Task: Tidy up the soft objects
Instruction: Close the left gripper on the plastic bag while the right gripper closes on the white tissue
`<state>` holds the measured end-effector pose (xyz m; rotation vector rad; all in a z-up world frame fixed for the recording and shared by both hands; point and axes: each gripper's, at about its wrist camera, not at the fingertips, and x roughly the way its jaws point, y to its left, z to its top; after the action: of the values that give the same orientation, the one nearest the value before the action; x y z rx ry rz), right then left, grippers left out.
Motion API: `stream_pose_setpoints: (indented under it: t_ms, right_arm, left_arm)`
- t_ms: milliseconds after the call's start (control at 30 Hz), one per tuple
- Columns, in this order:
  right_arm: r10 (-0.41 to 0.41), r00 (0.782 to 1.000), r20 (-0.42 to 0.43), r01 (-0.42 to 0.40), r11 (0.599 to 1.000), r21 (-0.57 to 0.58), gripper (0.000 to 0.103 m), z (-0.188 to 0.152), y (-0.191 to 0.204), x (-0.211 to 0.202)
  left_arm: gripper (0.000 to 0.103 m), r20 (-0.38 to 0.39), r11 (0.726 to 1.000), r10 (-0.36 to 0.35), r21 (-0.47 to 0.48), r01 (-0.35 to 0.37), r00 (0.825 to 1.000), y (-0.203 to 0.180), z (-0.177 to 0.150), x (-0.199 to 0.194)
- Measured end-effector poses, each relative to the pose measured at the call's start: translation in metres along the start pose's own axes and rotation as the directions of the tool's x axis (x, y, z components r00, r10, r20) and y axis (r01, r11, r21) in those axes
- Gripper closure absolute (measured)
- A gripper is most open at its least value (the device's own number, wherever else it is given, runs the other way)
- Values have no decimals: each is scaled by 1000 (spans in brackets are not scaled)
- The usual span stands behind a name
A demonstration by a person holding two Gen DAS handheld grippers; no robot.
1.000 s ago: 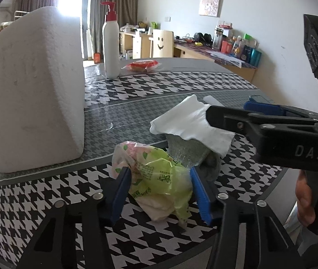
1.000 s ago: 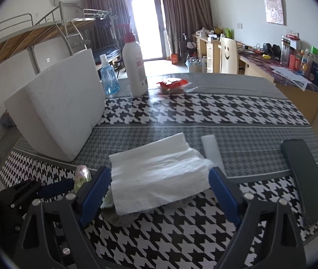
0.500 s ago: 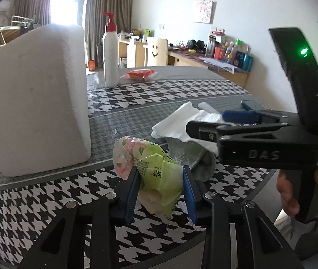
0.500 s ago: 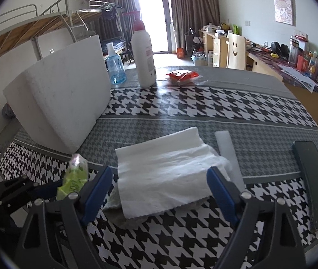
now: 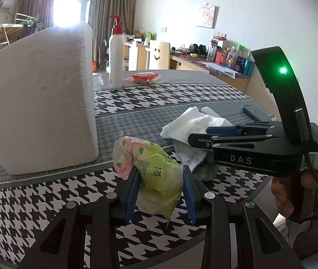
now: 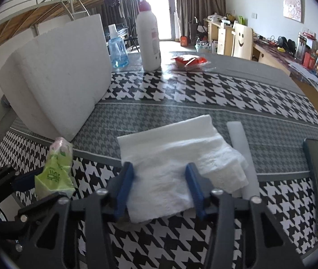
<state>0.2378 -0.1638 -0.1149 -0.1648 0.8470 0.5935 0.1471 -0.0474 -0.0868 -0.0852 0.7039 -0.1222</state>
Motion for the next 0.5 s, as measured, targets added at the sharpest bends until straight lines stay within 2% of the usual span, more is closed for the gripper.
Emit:
stream_pose_setpoints:
  t_ms: [167, 333, 400, 500]
  right_arm:
    - [1, 1000, 13, -1, 1000, -2, 81, 0, 3, -8]
    - [-3, 998, 55, 3, 1000, -1, 82, 3, 4, -24]
    - [-6, 998, 69, 6, 1000, 2, 90, 4, 5, -31]
    - [-7, 996, 92, 7, 1000, -6, 93, 6, 7, -40]
  left_arm:
    - [64, 6, 1000, -2, 1, 2, 1000, 2, -4, -7]
    - [65, 12, 1000, -5, -2, 5, 1000, 4, -6, -10]
    - [65, 16, 1000, -5, -1, 5, 1000, 4, -6, -13]
    - [65, 22, 1000, -5, -2, 5, 1000, 6, -6, -16]
